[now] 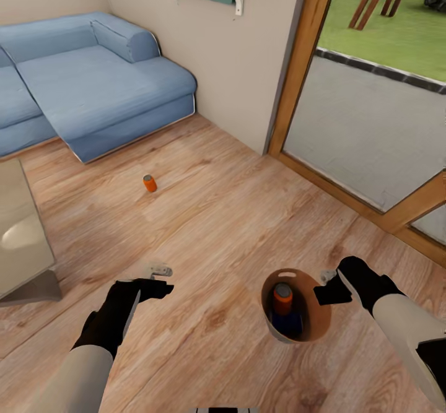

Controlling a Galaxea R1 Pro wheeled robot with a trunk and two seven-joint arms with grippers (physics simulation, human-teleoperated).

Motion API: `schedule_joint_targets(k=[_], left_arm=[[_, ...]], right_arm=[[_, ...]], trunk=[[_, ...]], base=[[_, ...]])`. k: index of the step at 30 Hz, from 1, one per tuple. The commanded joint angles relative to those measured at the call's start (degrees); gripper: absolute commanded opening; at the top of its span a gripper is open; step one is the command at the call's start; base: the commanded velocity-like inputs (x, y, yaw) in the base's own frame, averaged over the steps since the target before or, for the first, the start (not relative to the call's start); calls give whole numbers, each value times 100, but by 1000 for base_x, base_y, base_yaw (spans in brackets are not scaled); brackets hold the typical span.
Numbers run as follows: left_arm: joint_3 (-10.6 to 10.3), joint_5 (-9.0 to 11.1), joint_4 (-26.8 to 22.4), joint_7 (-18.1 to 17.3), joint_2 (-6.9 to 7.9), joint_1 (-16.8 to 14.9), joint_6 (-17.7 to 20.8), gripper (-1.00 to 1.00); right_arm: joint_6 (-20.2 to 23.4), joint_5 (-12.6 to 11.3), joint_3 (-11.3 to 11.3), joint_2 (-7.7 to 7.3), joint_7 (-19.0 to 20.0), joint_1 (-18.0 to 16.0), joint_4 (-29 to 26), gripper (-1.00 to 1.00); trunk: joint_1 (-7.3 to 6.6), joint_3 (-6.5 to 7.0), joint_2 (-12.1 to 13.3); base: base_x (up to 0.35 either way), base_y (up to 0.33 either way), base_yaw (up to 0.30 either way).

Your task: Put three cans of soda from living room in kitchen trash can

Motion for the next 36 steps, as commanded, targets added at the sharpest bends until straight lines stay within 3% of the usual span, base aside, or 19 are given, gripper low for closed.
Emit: schedule_joint_targets(k=[1, 12, 16, 22, 25, 26, 36], left_arm=[[0, 3, 56, 1, 1, 3, -45, 100], [14, -6, 499, 1, 58, 103, -522, 100], [222, -10, 624, -3, 71, 124, -656, 100], [432, -16, 655, -7, 76, 129, -720, 100], [447, -22, 657, -5, 77, 131, -759, 100], [455, -28, 658, -1, 77, 131, -778, 100], [458, -31, 658, -12, 77, 132, -829, 100]], right_arm=[[-34, -178, -25, 42, 39, 12, -1, -100], [-140, -184, -37, 376, -138, 43, 43, -100], [-140, -172, -37, 527, -199, 75, 70, -100], [-169, -200, -39, 654, -759, 422, 79, -100], [-249, -207, -43, 675, -830, 560, 79, -100], [-576, -212, -59, 671, -873, 689, 79, -100], [-716, -193, -120, 677, -908, 753, 3, -100]], trunk=[[-1, 1, 0], [-1, 1, 0], [-1, 1, 0], [-1, 1, 0], [-1, 1, 0], [-1, 1, 0], [-1, 1, 0]], base=[[147, -287, 0], [95, -262, 0], [8, -126, 0], [2, -114, 0], [0, -124, 0], [0, -128, 0], [65, -125, 0]])
